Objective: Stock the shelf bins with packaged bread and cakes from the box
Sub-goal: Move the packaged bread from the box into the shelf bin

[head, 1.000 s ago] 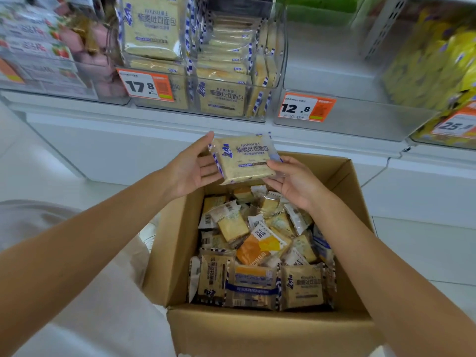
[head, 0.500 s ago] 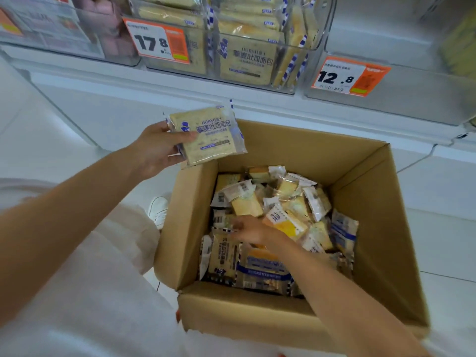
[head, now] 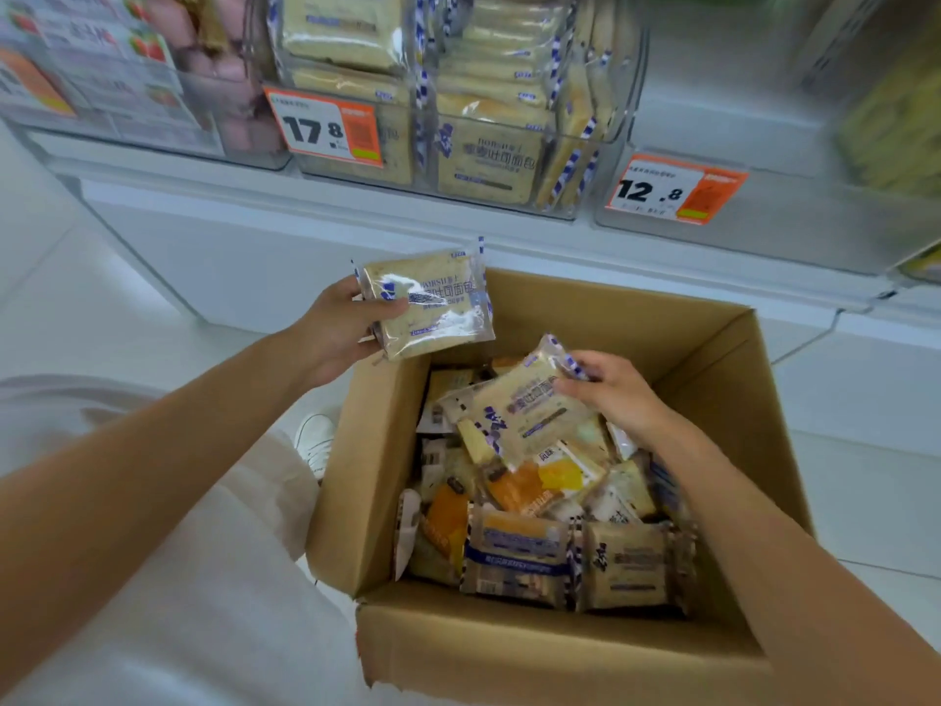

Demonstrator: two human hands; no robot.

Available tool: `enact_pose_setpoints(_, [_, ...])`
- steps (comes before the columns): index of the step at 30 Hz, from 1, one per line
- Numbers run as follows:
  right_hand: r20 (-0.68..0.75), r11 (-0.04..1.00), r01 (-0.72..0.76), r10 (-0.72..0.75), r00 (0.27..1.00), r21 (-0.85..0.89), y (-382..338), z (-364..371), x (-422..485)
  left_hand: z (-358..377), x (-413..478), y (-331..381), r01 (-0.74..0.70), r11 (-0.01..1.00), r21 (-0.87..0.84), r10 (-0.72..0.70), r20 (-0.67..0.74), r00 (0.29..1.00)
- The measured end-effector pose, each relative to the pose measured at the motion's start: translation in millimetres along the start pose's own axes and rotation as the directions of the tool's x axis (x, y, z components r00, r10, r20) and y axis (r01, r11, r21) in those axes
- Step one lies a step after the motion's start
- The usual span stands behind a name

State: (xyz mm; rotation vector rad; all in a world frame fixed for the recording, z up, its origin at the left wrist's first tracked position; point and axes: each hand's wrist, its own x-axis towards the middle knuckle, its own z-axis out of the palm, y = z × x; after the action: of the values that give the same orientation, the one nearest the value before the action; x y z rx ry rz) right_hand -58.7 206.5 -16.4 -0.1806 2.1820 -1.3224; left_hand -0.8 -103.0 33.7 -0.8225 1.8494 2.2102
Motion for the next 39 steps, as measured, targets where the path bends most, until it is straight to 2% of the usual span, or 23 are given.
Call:
enact_pose_setpoints(4, [-0.107,0.935,0.054,-0.017,0.994,0.351,-50.0,-33.9,-18.8,12.9,-9.7,11.5,-0.002,0.999,-0.055,0.002,0.007,1.000])
enact_pose_setpoints(8, [-0.076,0.837,0.063,-0.026,0.997,0.543,-95.8,-10.3,-21.8,39.0,-25.6,25.0,0.053,0.991,-0.122,-0.031,0.173,0.984])
enact_pose_setpoints(10, [-0.076,0.858,0.052,-0.015,0.997,0.511,-113.4,10.9,-21.6,44.7,-32.4,33.2,0.041,0.990,-0.138,0.000,0.287,0.958])
enact_pose_setpoints(12, [-0.129,0.884,0.061,-0.001,0.992,0.463,-126.8,25.6,-20.1,46.4,-36.4,43.3,-0.046,0.996,-0.076,0.068,0.310,0.948])
enact_pose_setpoints(14, [-0.163,0.881,0.078,-0.001,0.987,0.467,-137.2,30.8,-16.7,44.7,-39.7,50.0,-0.141,0.990,0.016,0.131,0.265,0.955])
enact_pose_setpoints(16, [-0.123,0.874,0.074,-0.016,0.992,0.480,-149.0,30.3,-14.6,38.7,-33.3,53.3,-0.185,0.980,0.066,0.171,0.180,0.969])
enact_pose_setpoints(18, [-0.030,0.911,0.060,-0.052,0.998,0.407,-163.0,29.2,-13.2,35.1,-29.3,58.8,-0.207,0.976,0.064,0.190,0.200,0.961])
enact_pose_setpoints(20, [0.004,0.929,0.072,-0.079,0.997,0.362,-174.6,24.3,-3.3,30.8,-21.0,71.1,-0.272,0.956,0.110,0.245,0.212,0.946])
enact_pose_setpoints(23, [-0.118,0.918,0.134,-0.096,0.988,0.373,-198.4,12.6,18.1,23.8,-0.6,102.9,-0.435,0.893,0.111,0.435,0.031,0.900])
enact_pose_setpoints(24, [-0.176,0.910,0.172,-0.112,0.978,0.378,-207.6,7.4,26.0,19.2,9.8,114.5,-0.512,0.849,0.131,0.521,-0.041,0.853])
enact_pose_setpoints(25, [-0.222,0.893,0.217,-0.137,0.965,0.394,-214.8,1.3,34.8,12.3,20.8,126.0,-0.603,0.756,0.254,0.640,-0.091,0.763])
enact_pose_setpoints(26, [-0.269,0.879,0.253,-0.151,0.951,0.404,-221.6,-5.8,44.6,3.8,35.7,137.7,-0.663,0.587,0.465,0.773,-0.078,0.630])
enact_pose_setpoints(27, [-0.304,0.868,0.278,-0.157,0.940,0.411,-230.9,-10.7,51.4,-4.1,51.1,149.5,-0.639,0.367,0.676,0.863,0.008,0.505])
enact_pose_setpoints(28, [-0.338,0.856,0.306,-0.167,0.926,0.417,-239.2,-15.5,59.0,-9.9,65.0,160.5,-0.560,0.149,0.815,0.904,0.117,0.411])
enact_pose_setpoints(29, [-0.371,0.837,0.344,-0.185,0.910,0.426,-246.2,-21.0,70.3,-12.7,78.4,172.1,-0.469,-0.015,0.883,0.901,0.215,0.377])
enact_pose_setpoints(30, [-0.395,0.816,0.385,-0.212,0.894,0.432,-253.5,-24.7,80.3,-13.7,91.9,182.2,-0.397,-0.118,0.910,0.879,0.281,0.384])
enact_pose_setpoints(32, [-0.452,0.792,0.434,-0.228,0.862,0.429,-265.6,-32.9,106.2,-12.4,113.3,195.6,-0.292,-0.241,0.926,0.853,0.345,0.390])
enact_pose_setpoints(34, [-0.514,0.777,0.461,-0.211,0.832,0.428,-273.5,-44.0,135.0,-12.9,128.5,198.8,-0.253,-0.308,0.917,0.856,0.383,0.348])
enact_pose_setpoints(39, [-0.642,0.853,0.416,-0.133,0.755,0.313,-285.9,-74.8,205.2,-16.4,142.8,192.9,-0.289,-0.325,0.900,0.879,0.400,0.258])
